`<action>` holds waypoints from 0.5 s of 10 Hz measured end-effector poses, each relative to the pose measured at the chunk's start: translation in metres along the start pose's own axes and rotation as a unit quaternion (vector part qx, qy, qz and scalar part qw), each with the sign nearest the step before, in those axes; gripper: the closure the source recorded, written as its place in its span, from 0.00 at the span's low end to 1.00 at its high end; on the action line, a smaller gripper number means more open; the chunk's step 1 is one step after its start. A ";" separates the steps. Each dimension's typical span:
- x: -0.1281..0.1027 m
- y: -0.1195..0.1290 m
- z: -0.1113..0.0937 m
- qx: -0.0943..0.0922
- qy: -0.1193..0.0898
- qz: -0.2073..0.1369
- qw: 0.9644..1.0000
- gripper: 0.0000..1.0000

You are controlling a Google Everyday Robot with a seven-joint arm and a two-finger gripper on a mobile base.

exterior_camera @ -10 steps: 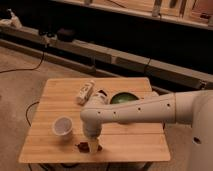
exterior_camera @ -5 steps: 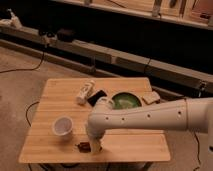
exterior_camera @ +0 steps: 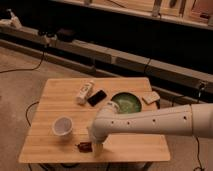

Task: Drag the pepper across the table

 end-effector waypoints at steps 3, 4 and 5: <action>0.007 0.007 0.022 -0.014 -0.003 0.010 1.000 0.20; 0.007 0.007 0.027 -0.017 -0.001 0.010 1.000 0.20; 0.007 0.007 0.032 -0.020 0.002 0.010 1.000 0.20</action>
